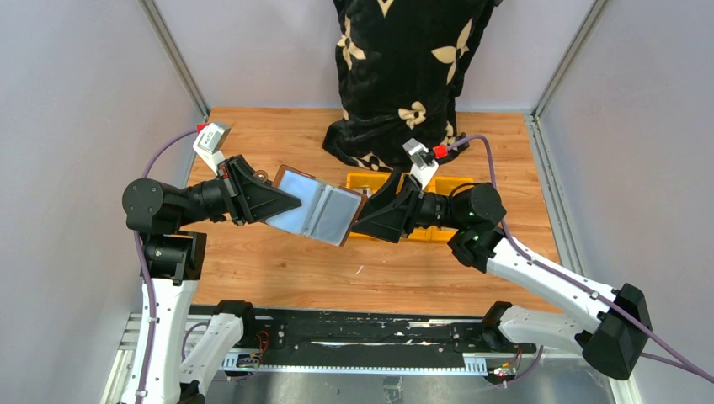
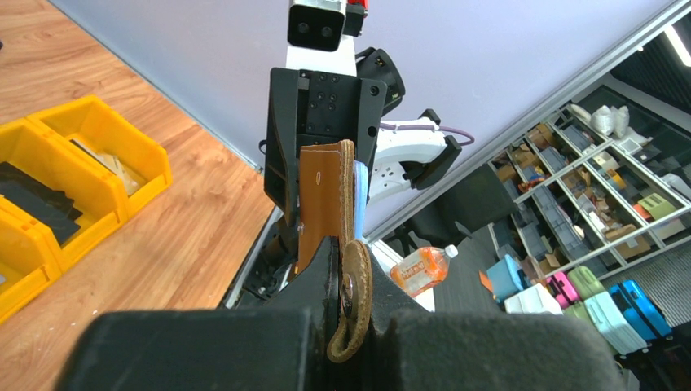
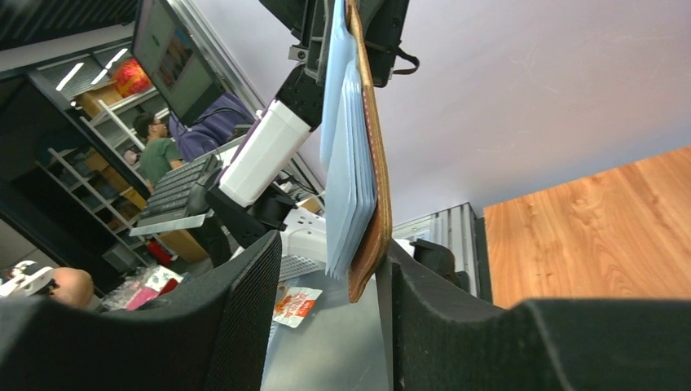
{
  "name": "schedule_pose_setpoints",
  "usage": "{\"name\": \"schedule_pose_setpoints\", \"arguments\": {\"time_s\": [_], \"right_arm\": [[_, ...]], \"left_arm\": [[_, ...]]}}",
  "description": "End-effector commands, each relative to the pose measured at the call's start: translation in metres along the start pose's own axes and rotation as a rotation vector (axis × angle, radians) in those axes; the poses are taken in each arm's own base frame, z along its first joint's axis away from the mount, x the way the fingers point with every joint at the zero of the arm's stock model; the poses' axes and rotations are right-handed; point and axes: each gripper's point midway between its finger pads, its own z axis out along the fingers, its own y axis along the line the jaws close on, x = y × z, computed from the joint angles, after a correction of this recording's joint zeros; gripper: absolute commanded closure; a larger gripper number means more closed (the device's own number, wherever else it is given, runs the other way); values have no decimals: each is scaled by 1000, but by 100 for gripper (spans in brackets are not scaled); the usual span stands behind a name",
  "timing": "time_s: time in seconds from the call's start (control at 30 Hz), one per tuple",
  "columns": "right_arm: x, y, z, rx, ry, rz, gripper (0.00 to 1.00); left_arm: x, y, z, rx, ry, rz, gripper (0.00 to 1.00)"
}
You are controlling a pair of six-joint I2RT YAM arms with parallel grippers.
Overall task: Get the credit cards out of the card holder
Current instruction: Remove the credit card from the card holder.
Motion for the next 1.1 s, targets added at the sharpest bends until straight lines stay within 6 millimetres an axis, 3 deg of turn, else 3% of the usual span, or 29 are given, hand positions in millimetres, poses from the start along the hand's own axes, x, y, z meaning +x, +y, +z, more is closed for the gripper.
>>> {"name": "schedule_pose_setpoints", "arguments": {"time_s": [0.0, 0.17, 1.07], "right_arm": [[0, 28, -3, -106, -1, -24, 52], [1, 33, -5, -126, -1, -38, 61], [1, 22, 15, -29, 12, -109, 91]], "left_arm": [[-5, -12, -1, 15, -14, 45, 100], [-5, -11, -1, 14, -14, 39, 100], [-5, -17, -2, 18, -18, 35, 100]]}}
